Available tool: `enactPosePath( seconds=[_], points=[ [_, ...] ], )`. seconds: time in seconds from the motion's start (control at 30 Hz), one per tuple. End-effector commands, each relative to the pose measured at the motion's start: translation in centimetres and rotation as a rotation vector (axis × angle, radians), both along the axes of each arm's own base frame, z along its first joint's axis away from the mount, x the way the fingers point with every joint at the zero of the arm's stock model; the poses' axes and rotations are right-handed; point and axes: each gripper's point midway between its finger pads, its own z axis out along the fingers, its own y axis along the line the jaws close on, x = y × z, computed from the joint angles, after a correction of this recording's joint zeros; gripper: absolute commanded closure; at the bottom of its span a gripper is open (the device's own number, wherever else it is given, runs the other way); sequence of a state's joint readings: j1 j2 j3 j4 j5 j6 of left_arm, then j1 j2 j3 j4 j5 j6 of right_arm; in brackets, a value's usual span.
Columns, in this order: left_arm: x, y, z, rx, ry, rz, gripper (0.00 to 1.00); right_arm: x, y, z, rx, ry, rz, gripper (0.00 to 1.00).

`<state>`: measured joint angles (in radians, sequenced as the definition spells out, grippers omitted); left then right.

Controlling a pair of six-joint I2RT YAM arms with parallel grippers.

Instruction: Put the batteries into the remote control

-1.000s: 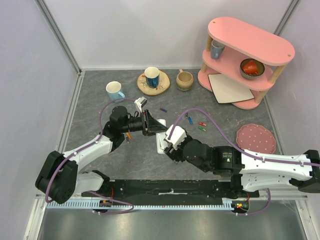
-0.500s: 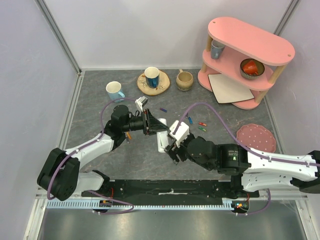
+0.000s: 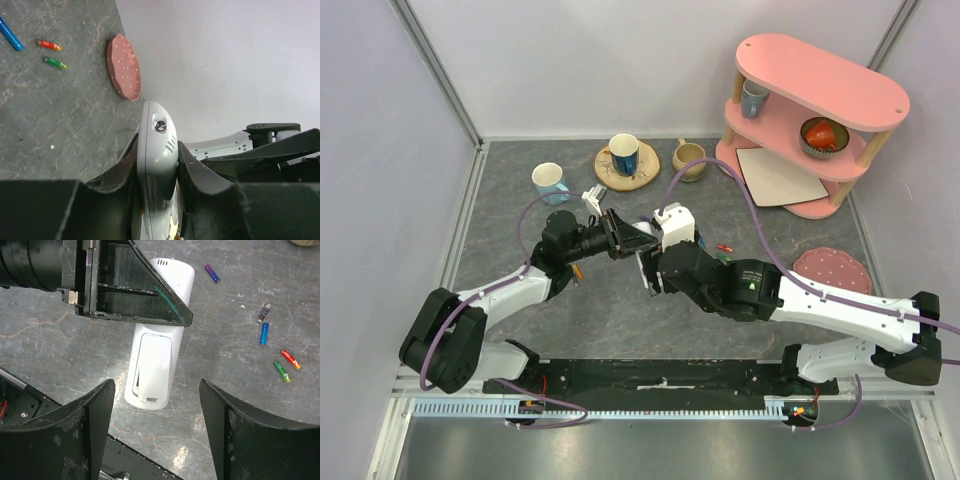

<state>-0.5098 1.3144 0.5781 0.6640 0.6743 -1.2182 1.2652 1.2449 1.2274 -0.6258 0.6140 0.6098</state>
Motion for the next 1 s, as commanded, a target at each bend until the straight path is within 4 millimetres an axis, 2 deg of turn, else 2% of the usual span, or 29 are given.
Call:
enactPosePath(
  seconds=[0.0,0.3,0.63,0.97],
  points=[
    [1.0,0.1,1.3,-0.043,-0.070,0.035,0.98,-0.2,0.1,-0.2,0.042,0.043,-0.018,0.25],
    [0.6,0.1,1.1,-0.045,-0.066,0.022,0.98,-0.1,0.9,-1.1,0.023,0.046,0.034,0.31],
    [0.2,0.2,1.5,-0.058,-0.071,0.016,0.98,0.4,0.5,-2.9,0.003,0.071,0.039,0.39],
    [0.1,0.3,1.7,-0.065,-0.073,0.016,0.98,0.5,0.9,-3.4,0.003,0.078,0.063,0.45]
  ],
)
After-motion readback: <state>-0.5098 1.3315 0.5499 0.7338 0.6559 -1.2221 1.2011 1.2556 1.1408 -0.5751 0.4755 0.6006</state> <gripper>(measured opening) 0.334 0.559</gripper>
